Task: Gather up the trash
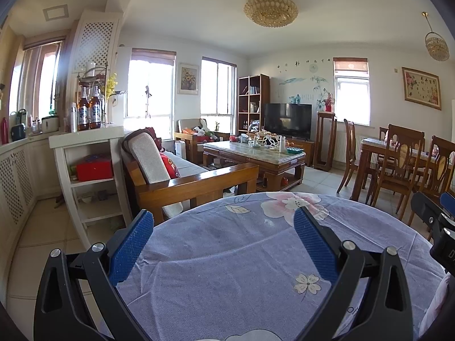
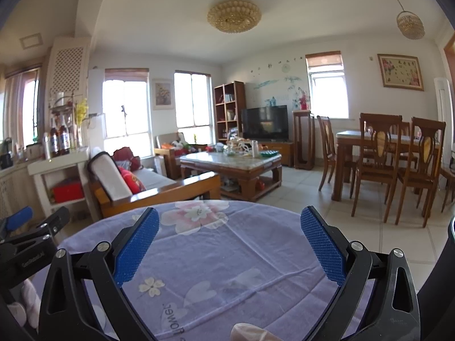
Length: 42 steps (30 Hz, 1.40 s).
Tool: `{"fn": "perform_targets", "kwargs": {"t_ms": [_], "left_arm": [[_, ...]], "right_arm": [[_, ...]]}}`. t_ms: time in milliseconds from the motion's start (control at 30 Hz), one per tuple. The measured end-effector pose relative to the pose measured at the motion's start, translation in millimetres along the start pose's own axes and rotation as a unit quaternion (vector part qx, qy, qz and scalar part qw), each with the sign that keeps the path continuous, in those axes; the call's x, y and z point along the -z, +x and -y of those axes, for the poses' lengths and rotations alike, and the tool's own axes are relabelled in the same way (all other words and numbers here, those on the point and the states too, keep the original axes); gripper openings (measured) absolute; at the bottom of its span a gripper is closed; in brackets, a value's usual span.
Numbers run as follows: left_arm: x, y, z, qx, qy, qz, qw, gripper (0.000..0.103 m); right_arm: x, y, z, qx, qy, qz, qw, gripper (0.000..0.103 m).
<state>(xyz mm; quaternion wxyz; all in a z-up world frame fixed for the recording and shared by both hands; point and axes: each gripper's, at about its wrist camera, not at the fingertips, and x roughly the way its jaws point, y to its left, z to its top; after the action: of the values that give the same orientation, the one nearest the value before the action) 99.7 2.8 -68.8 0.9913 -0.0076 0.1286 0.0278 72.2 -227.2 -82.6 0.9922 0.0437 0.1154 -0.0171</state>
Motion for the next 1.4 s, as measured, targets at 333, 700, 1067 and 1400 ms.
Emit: {"fn": "perform_targets", "kwargs": {"t_ms": [333,700,1067,1400], "left_arm": [[0,0,1,-0.001,0.0,0.0,1.0,0.098],[1,-1,1,-0.001,-0.001,-0.001,1.0,0.098],[1,-6,-8,0.016,-0.019,0.009,0.9997,0.098],[0,0,-5,0.004,-0.013,-0.004,0.9999,0.098]], "right_arm": [[0,0,-2,-0.002,-0.002,-0.002,1.0,0.098],[0,1,-3,-0.002,-0.002,-0.003,1.0,0.098],[3,4,-4,-0.001,-0.002,-0.01,1.0,0.098],[8,6,-5,0.0,-0.003,-0.014,1.0,0.098]]}}
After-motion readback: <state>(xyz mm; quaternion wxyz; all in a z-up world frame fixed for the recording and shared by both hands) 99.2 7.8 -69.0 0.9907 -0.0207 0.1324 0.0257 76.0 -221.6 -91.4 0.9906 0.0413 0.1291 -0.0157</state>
